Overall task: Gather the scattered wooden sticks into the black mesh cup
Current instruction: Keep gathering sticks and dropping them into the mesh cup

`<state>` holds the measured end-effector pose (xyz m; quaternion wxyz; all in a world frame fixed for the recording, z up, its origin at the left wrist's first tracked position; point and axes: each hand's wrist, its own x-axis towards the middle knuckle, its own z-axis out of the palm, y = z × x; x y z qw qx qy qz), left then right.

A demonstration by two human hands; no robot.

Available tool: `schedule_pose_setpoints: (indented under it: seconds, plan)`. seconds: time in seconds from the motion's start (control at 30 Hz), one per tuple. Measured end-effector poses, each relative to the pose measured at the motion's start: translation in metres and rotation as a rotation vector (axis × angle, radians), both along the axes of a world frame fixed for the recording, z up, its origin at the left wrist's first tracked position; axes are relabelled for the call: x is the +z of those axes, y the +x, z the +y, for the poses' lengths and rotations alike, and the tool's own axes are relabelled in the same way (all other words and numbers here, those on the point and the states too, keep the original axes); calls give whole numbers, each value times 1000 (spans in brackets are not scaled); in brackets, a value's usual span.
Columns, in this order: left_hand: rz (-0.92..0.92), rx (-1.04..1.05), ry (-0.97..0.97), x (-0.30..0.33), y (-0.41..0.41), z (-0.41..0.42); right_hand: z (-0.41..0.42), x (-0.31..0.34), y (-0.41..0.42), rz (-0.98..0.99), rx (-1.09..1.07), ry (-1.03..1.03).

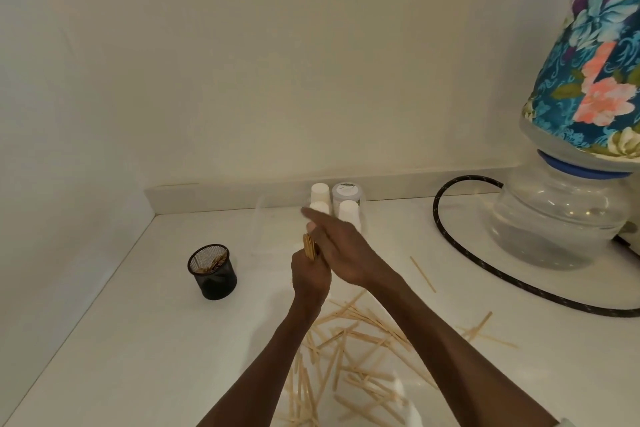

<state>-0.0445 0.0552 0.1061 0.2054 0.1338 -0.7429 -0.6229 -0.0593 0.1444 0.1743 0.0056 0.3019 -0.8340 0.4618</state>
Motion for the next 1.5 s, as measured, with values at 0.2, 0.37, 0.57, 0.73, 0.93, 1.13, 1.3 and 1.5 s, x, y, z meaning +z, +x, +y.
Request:
schedule_pose_setpoints:
  seconds: [0.2, 0.37, 0.57, 0.73, 0.93, 1.13, 1.3, 1.5]
  plan:
    - [7, 33, -151, -13, 4, -18, -23, 10, 15, 169, 88, 284]
    - [69, 63, -242, -24, 3, -46, -42, 29, 8, 102, 108, 446]
    - [54, 121, -351, -25, 10, -75, -77, 34, 5, 38, 100, 551]
    - [-9, 185, -363, -32, 10, -103, -110, 28, 3, 49, 61, 593]
    - [-260, 183, -55, -50, 19, -134, -139, 38, -18, 97, -39, 499]
    - [-499, 32, 33, -72, 26, -148, -184, 28, -33, 157, -105, 313]
    - [-504, -35, -48, -73, 26, -148, -217, -7, -36, 255, -38, 410]
    - [-507, -38, -96, -79, 27, -152, -237, -40, -46, 327, 19, 545]
